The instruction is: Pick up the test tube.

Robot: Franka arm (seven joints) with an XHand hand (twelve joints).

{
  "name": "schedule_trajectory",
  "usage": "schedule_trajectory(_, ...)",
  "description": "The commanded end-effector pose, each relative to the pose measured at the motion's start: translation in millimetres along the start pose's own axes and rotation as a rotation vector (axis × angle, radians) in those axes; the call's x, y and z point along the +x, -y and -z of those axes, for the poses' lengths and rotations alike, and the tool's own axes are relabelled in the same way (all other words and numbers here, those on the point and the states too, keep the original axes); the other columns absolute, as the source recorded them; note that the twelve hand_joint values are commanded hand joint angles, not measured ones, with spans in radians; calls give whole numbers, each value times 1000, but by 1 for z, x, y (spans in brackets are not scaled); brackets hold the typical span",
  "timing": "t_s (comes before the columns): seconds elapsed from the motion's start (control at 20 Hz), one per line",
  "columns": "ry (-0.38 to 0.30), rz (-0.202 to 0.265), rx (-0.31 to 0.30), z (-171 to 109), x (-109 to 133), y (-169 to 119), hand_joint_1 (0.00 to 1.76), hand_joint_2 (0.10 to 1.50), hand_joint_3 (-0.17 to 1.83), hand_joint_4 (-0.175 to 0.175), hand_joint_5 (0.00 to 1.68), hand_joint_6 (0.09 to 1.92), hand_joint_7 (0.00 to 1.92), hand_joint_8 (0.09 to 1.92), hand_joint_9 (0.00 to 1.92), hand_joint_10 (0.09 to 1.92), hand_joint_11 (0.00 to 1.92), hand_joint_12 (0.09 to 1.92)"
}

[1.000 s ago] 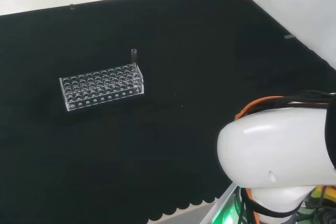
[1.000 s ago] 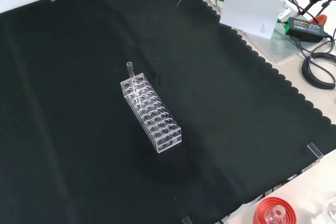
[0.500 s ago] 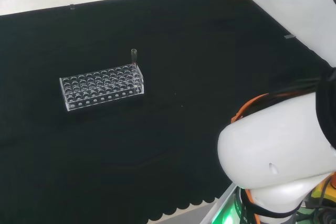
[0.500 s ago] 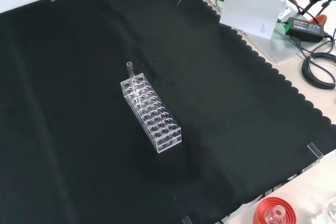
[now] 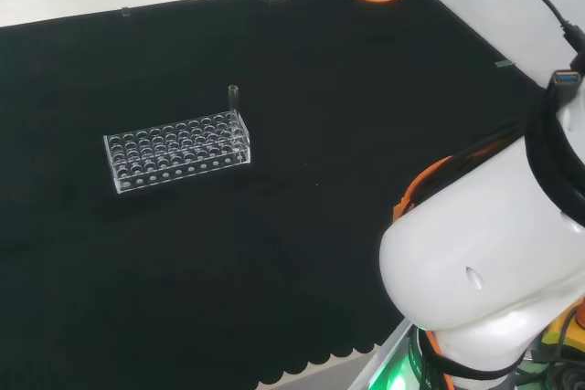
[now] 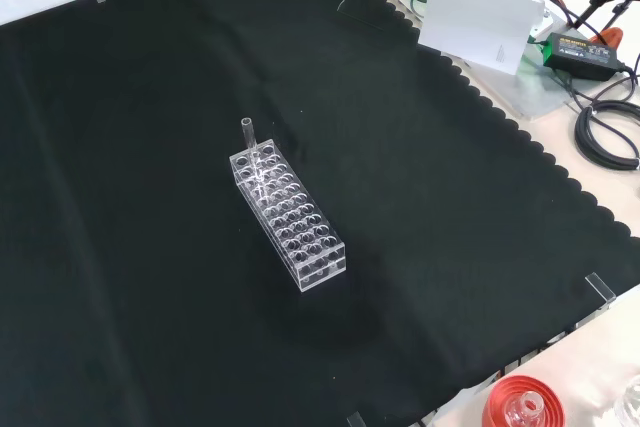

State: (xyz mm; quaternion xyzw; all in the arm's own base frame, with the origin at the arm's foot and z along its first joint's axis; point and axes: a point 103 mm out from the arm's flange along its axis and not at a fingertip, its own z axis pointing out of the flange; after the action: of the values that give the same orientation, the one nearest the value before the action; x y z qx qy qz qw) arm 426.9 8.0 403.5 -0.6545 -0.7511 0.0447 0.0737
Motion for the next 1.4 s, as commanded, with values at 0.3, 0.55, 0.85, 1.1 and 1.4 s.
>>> schedule_trajectory(0.3,-44,84,89,-52,12,-52,858,686,505,-43,340,208,369,864,351,941,81,1547)
schedule_trajectory(0.55,-39,103,148,-82,15,-70,867,684,511,-44,348,212,384,866,357,939,84,1547)
schedule_trajectory(0.85,-35,118,201,-119,16,-92,876,682,519,-45,351,214,393,863,365,937,85,1546)
schedule_trajectory(1.1,-40,128,241,-146,16,-106,888,680,525,-45,354,218,402,863,367,935,83,1545)
schedule_trajectory(1.4,-24,131,260,-170,17,-119,912,670,550,-42,375,242,453,829,393,922,84,1545)
